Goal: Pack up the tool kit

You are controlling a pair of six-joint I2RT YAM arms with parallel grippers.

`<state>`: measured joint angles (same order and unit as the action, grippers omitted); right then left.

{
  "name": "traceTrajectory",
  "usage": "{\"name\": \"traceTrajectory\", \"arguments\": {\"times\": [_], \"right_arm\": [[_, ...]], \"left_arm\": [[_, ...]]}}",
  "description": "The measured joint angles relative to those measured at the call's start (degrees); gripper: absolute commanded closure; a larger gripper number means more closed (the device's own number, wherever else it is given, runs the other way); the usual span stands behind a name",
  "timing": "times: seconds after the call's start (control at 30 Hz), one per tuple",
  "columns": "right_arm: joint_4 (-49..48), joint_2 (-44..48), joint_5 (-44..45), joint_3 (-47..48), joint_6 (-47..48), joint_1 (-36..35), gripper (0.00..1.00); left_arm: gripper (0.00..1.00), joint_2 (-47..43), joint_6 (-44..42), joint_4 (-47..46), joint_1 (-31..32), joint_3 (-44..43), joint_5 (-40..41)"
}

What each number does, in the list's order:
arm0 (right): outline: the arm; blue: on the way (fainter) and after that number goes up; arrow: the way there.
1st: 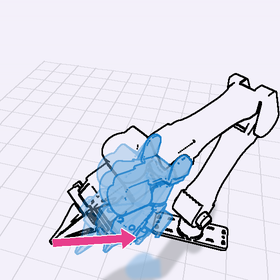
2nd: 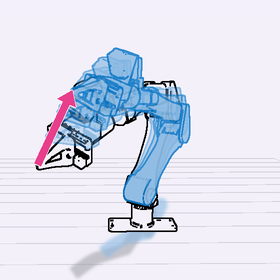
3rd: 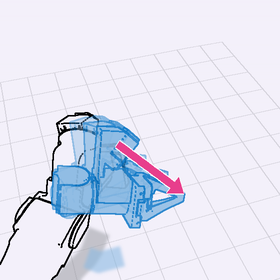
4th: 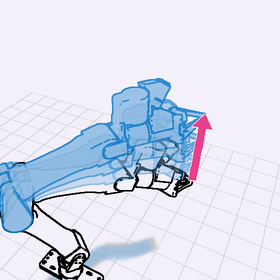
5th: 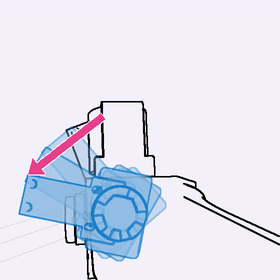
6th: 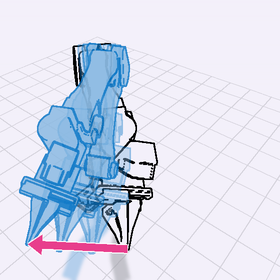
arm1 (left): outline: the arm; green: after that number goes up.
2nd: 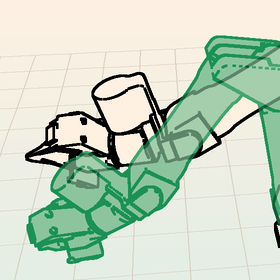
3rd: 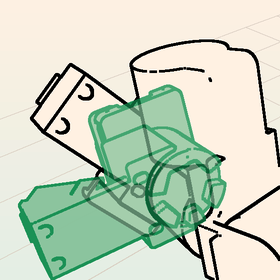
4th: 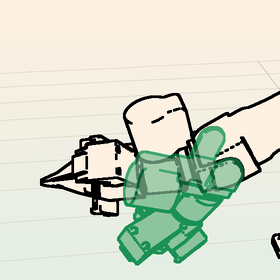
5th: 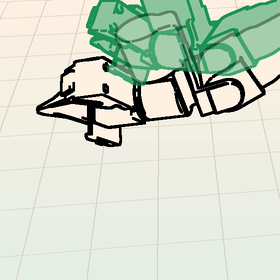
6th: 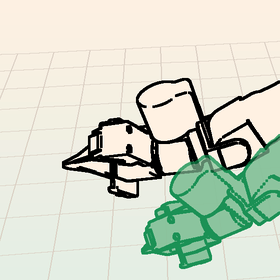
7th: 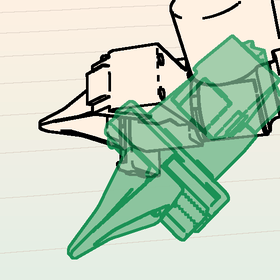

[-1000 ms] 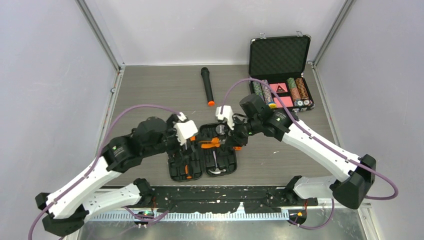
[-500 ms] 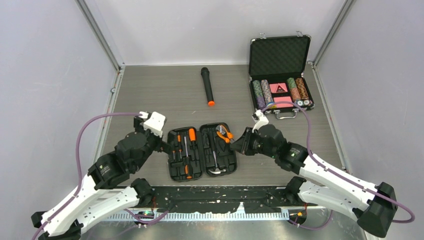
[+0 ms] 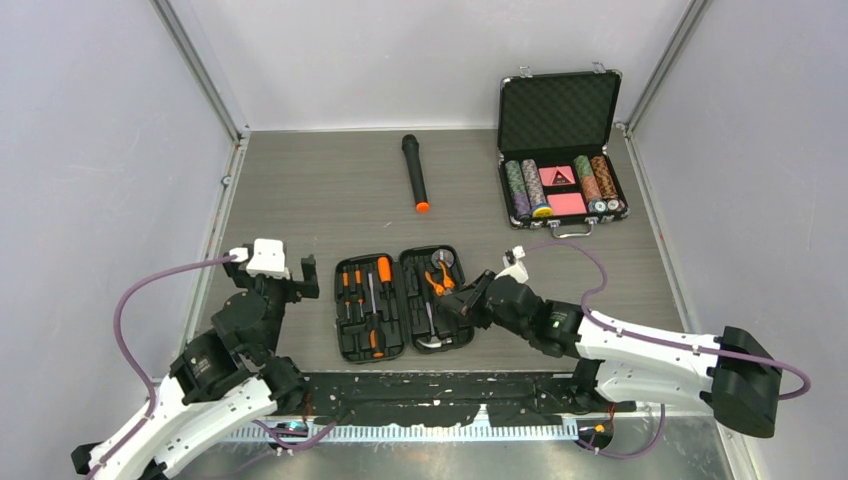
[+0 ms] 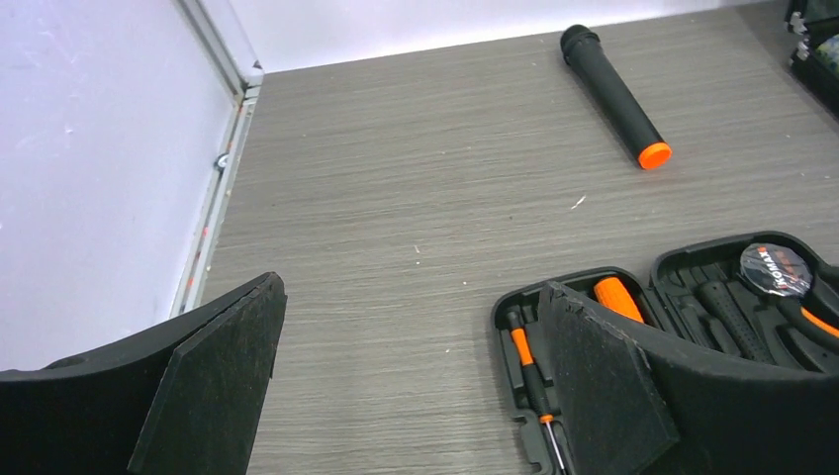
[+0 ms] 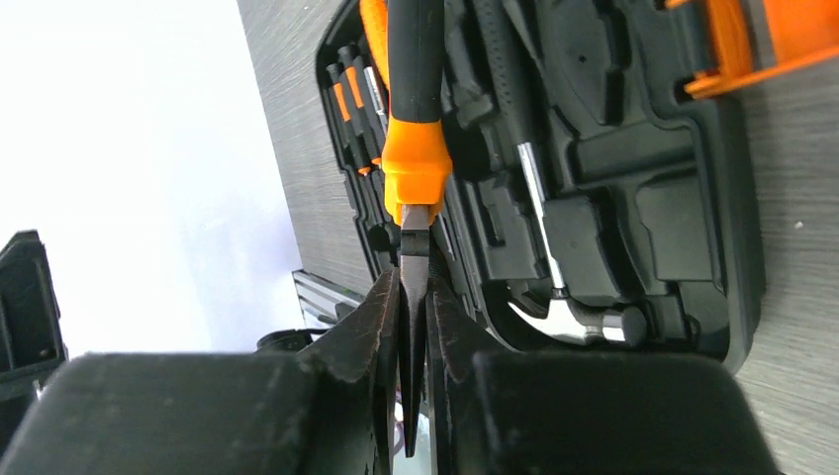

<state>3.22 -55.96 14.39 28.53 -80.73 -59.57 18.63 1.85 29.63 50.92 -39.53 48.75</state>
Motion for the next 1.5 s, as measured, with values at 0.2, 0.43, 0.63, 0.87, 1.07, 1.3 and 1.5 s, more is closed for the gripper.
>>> {"name": "traceTrajectory", "arguments": {"times": [0.2, 0.43, 0.63, 0.87, 1.07, 1.3, 1.5], "right_arm": [[-1.8, -1.8, 2.8, -3.9, -7.3, -1.1, 0.95], [-7.3, -6.9, 4.0, -6.2, -13.3, -1.1, 0.95], [-12.0, -10.5, 4.0, -7.1, -18.3, -1.7, 0.94], [-12.2, -10.8, 4.9, -7.1, -23.2, -3.5, 0.56], [-8.4, -9.5, 4.1, -7.0, -23.0, -4.1, 0.31], [-0.8, -4.5, 2.7, -6.0, -19.3, -4.2, 0.11], [5.9, 1.6, 1.1, -3.7, -12.2, -4.2, 0.05]], "left_arm": [[0.00, -1.3, -0.9, -1.3, -0.5, 0.9, 2.8], [0.01, -1.9, -1.0, -2.2, -1.5, 1.6, 4.1], [0.01, -2.6, -1.0, -2.7, -2.2, 1.9, 4.2], [0.01, -2.8, -1.0, -2.8, -2.9, 2.0, 4.0], [0.01, -2.8, -1.0, -2.8, -3.3, 2.0, 3.2], [0.01, -2.7, -0.9, -2.8, -3.6, 2.0, 2.1], [0.01, -2.3, -0.8, -2.8, -3.8, 2.0, 1.3]]}}
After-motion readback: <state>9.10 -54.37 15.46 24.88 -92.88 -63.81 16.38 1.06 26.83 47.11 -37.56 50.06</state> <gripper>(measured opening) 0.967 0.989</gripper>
